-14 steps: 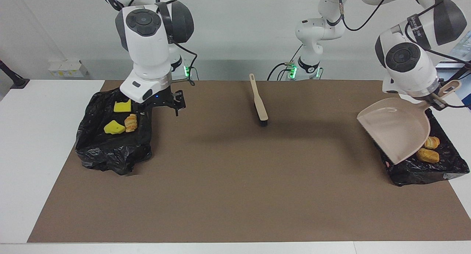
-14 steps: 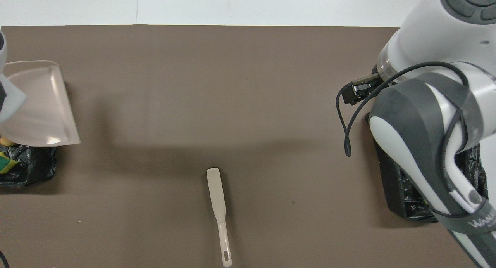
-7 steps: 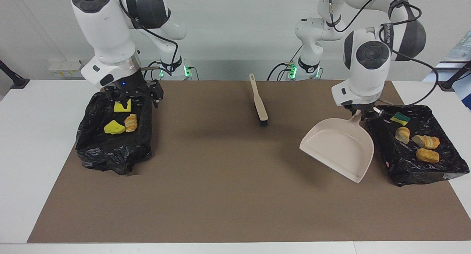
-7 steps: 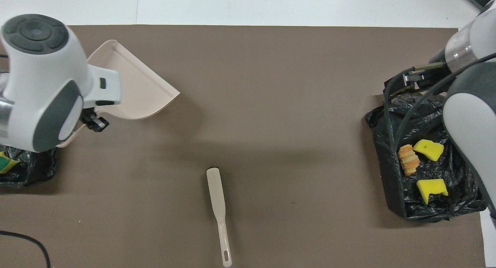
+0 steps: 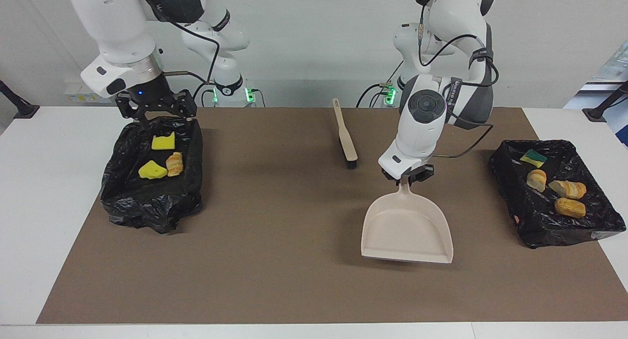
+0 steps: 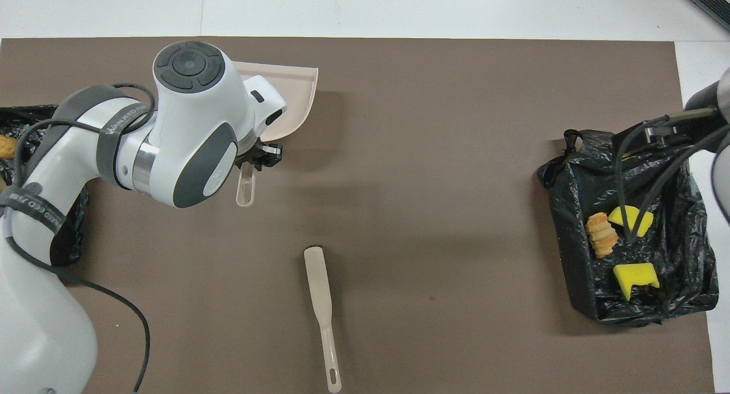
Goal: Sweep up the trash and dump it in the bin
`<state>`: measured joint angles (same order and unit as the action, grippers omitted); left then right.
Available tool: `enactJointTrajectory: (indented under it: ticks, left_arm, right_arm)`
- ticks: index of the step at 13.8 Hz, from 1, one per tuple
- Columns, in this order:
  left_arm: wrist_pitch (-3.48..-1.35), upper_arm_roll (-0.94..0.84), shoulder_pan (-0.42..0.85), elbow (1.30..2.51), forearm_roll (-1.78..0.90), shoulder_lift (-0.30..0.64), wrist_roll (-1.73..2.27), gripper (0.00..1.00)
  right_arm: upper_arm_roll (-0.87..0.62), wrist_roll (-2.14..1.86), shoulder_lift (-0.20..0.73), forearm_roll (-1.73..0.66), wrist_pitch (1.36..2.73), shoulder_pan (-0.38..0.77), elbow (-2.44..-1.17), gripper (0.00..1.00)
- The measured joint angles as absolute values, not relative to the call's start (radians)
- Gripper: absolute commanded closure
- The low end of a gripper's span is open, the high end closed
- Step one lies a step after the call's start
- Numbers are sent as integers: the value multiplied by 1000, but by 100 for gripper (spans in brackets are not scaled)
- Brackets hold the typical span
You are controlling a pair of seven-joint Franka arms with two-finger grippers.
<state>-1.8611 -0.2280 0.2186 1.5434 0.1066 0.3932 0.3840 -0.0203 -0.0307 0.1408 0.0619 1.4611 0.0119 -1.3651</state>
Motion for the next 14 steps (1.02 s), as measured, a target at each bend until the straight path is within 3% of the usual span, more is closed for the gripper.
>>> enactJointTrajectory:
  ticks: [3,8,9,10,11,14]
  left_arm:
    - [-1940,-234,225,1530,54,426,461,100]
    - [-1964,-256,260,1531,51,497,480,100]
    - [-1971,-259,269,1532,52,514,481,65]
    - [-1972,-259,276,1532,53,525,481,6]
    - [-1972,-260,281,1534,53,529,481,0]
    - [-1970,-263,283,1534,53,521,481,0]
  right_arm:
    - [-17,-32,120,43,1461,-22,-1388,0]
    - [-17,-31,15,33,1475,-33,-1530,0]
    - [-17,-28,2,26,1477,-38,-1550,0]
    - [-16,-19,-6,13,1480,-43,-1562,0]
    - [-16,1,-10,10,1485,-45,-1568,0]
    - [-17,22,-11,10,1499,-44,-1571,0]
